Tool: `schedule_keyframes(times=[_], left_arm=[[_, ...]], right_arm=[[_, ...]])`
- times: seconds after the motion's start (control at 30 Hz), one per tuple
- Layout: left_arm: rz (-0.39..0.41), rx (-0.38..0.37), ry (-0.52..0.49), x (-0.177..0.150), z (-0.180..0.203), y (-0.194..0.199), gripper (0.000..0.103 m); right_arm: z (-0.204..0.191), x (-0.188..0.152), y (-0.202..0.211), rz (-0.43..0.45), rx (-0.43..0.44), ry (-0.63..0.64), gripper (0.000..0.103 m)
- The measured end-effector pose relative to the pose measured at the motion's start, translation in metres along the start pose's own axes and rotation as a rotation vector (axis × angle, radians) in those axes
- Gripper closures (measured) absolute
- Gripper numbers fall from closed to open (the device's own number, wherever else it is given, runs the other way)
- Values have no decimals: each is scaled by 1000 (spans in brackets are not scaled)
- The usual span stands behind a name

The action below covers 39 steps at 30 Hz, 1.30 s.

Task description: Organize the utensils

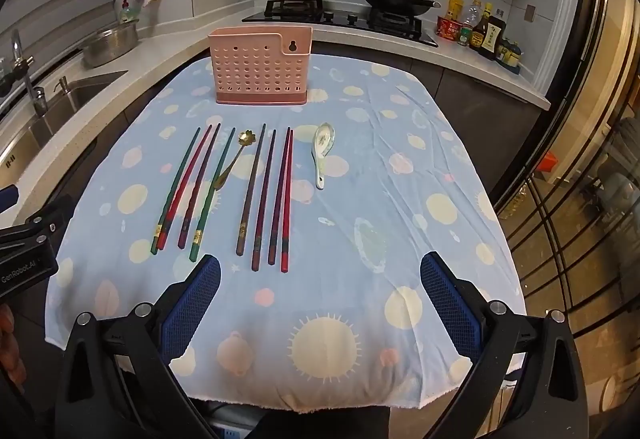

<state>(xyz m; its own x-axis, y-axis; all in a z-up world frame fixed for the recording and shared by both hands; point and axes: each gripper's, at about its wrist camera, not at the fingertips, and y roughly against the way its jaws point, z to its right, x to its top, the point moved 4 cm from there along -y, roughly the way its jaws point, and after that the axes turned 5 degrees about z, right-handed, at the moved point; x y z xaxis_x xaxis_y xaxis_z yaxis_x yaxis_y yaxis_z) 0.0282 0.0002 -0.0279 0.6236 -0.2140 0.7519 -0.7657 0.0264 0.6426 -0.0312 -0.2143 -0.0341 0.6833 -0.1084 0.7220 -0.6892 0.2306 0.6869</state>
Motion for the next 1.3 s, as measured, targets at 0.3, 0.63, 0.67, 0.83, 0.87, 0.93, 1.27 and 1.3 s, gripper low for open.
schedule_keyframes(times=[0.3,0.63,0.67,0.83,0.87,0.93,1.27,1.3], left_arm=[[-6,0,0,1,-4,-1,7],[-9,-1,-4,1,-3,0,7],[-10,0,-5,1,-3,0,7],[-10,-3,-8,0,-1,1,7],[-11,-3,-12,1,3,-1,7],[-12,-7,-12,1,3,-1,7],[-19,-18,-14,-1,5,1,7],[-19,-19,-15,-2,5,1,7]], right_arm=[[1,3,1,-3,-2,-1,7],[2,4,1,-1,5,-8,7],[2,3,1,-1,6,-9,7],[2,6,2,-1,6,-8,7],[2,5,1,-1,5,-8,7],[2,5,2,-2,6,-10,7],[0,3,1,0,10,-10,7],[0,5,2,1,10,-10,7]])
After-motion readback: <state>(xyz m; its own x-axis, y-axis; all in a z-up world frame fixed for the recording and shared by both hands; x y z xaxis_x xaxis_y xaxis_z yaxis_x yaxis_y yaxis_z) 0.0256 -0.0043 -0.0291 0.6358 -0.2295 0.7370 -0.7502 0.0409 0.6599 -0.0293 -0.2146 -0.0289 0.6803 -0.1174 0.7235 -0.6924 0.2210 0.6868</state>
